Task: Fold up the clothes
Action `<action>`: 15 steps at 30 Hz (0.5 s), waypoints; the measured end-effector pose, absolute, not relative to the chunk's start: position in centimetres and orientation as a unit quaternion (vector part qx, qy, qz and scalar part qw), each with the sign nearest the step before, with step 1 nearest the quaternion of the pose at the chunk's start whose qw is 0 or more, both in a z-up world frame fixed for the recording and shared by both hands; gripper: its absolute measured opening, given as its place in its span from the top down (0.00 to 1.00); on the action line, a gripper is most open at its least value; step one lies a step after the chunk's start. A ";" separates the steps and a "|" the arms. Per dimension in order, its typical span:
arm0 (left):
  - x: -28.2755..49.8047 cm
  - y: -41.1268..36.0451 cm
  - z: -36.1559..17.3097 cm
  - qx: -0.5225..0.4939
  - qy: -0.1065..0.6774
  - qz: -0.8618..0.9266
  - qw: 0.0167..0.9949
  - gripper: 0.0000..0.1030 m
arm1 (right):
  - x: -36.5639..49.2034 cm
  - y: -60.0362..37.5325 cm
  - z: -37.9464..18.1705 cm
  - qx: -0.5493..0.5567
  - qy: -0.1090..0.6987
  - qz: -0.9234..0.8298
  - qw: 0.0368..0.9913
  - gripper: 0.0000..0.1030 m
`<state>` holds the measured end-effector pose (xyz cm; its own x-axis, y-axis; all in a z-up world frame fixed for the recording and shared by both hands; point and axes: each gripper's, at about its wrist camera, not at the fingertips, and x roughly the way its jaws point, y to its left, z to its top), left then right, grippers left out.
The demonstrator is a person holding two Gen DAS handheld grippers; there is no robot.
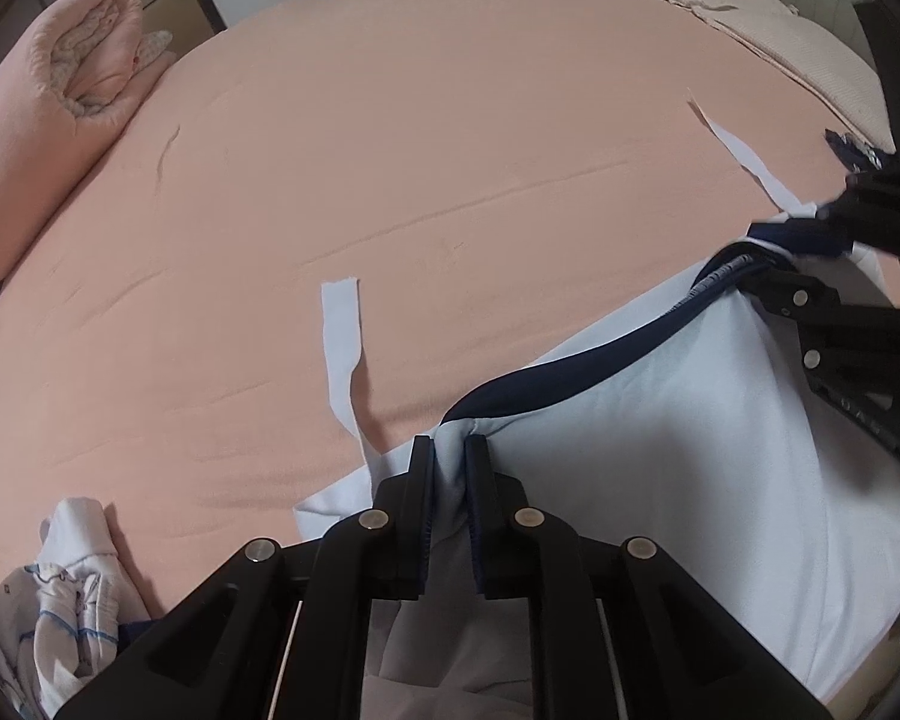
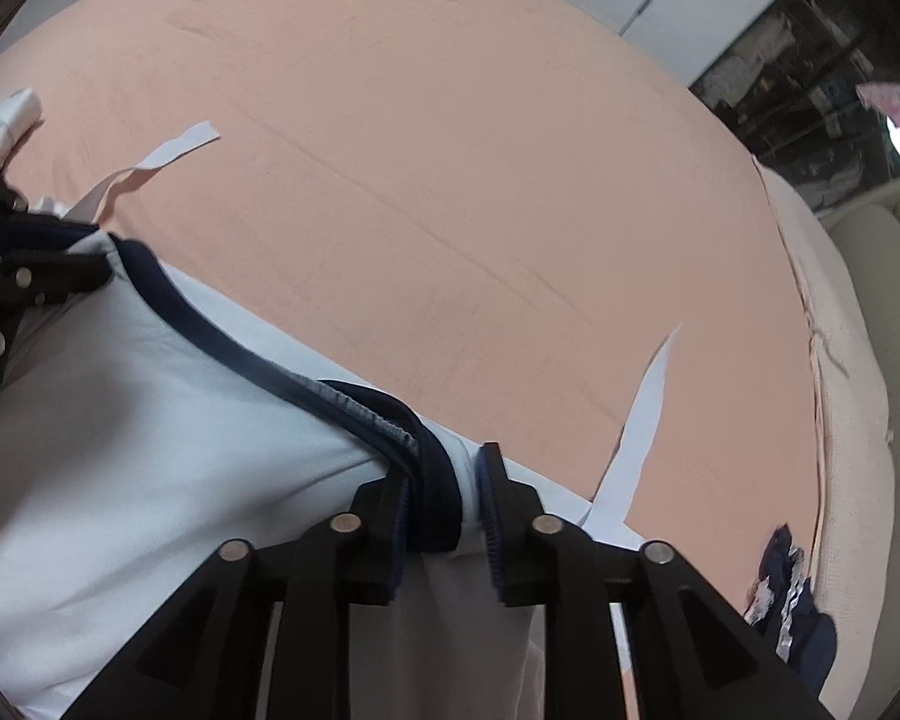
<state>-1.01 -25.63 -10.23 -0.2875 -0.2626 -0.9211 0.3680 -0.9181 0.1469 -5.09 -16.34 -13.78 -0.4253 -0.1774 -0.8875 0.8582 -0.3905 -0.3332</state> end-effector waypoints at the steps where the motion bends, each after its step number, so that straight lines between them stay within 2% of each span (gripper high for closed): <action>1: -1.0 -25.7 -10.2 0.565 0.049 -0.800 0.195 0.90 | -5.4 -16.2 -13.6 0.408 0.415 -0.737 0.344 0.57; 2: -1.0 -25.9 -10.1 0.566 0.052 -0.800 0.193 0.90 | -5.8 -16.0 -13.5 0.414 0.407 -0.743 0.334 0.47; 3: -1.1 -26.0 -10.0 0.567 0.054 -0.799 0.192 0.90 | -6.4 -15.7 -13.3 0.424 0.395 -0.748 0.325 0.28; 4: -1.0 -26.3 -9.8 0.567 0.060 -0.799 0.190 0.90 | -7.1 -15.3 -13.0 0.433 0.382 -0.752 0.317 0.22; 8: -0.7 -27.7 -8.8 0.565 0.086 -0.799 0.189 0.86 | -9.3 -12.8 -11.6 0.484 0.273 -0.752 0.354 0.22; 9: -0.6 -28.1 -8.5 0.561 0.091 -0.800 0.193 0.80 | -9.5 -12.2 -11.1 0.487 0.250 -0.754 0.363 0.22; 11: -0.2 -28.6 -7.8 0.551 0.100 -0.804 0.200 0.57 | -9.9 -11.2 -10.1 0.490 0.214 -0.756 0.378 0.21; 12: 0.0 -28.9 -7.5 0.546 0.105 -0.806 0.202 0.34 | -10.1 -10.7 -9.6 0.489 0.202 -0.757 0.385 0.21; 13: 0.1 -29.1 -7.1 0.543 0.108 -0.807 0.205 0.17 | -10.2 -10.5 -9.2 0.484 0.200 -0.760 0.386 0.21; 15: 0.4 -29.5 -6.4 0.533 0.113 -0.812 0.212 0.16 | -10.3 -10.1 -8.5 0.475 0.203 -0.764 0.387 0.21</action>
